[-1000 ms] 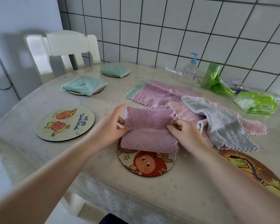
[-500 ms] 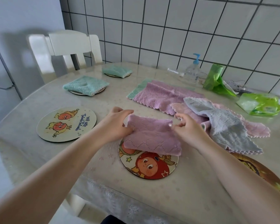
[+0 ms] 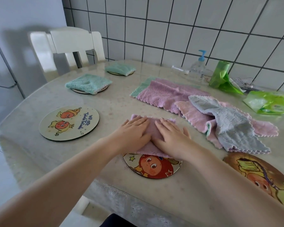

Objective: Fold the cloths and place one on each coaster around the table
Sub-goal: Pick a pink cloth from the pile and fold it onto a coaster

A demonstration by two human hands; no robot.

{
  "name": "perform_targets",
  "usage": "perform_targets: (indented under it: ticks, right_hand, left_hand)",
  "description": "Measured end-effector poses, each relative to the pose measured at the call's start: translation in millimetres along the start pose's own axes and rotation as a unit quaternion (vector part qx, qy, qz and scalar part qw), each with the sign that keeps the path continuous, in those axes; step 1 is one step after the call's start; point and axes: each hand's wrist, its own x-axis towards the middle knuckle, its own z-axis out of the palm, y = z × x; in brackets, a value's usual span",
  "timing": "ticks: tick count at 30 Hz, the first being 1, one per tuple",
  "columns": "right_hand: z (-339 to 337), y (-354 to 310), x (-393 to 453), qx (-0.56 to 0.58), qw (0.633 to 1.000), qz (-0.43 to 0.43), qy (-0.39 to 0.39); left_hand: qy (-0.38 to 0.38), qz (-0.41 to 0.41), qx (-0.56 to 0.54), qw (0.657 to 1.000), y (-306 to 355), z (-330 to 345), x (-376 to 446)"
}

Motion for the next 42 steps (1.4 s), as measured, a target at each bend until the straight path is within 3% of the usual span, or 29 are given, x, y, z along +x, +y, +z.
perform_targets:
  ticks: [8,11,14,22,26,30,32,36,42]
  right_hand:
    - [-0.9,25.7,-18.8,0.020,0.999,0.048,-0.006]
    - [-0.3,34.6,-28.5,0.051,0.996,0.031,0.071]
    - [-2.6,43.1,-39.6,0.143,0.977,0.015,0.159]
    - [-4.6,32.2,-33.4,0.192,0.972,0.004,0.134]
    - [-9.1,22.1,-38.6,0.286,0.941,0.000,0.180]
    - [-16.2,6.9,-38.4,0.326,0.915,-0.017,0.238]
    - [-20.5,-10.0,-35.8,0.372,0.898,-0.029,0.233]
    - [-18.1,-53.3,-18.7,0.473,0.862,-0.058,0.171]
    - [-4.9,-129.0,11.3,0.489,0.859,-0.119,0.088]
  left_hand:
    - [-0.037,-0.036,-0.008,0.999,-14.6,-8.8,-13.5]
    - [0.008,-0.049,-0.045,0.998,-18.4,-14.3,-20.2]
    - [0.088,-0.084,-0.151,0.981,-32.1,-20.8,-31.1]
    - [0.091,-0.014,-0.174,0.980,-25.9,-15.3,-40.1]
    - [0.129,-0.018,-0.251,0.959,-22.5,-15.2,-37.4]
    - [0.154,-0.038,-0.385,0.909,-23.6,-30.8,-40.3]
    - [0.158,-0.068,-0.414,0.894,-34.7,-46.9,-44.9]
    - [0.153,-0.085,-0.382,0.908,-77.6,-77.1,-58.9]
    - [0.132,-0.152,-0.314,0.928,-153.5,-104.8,-86.4]
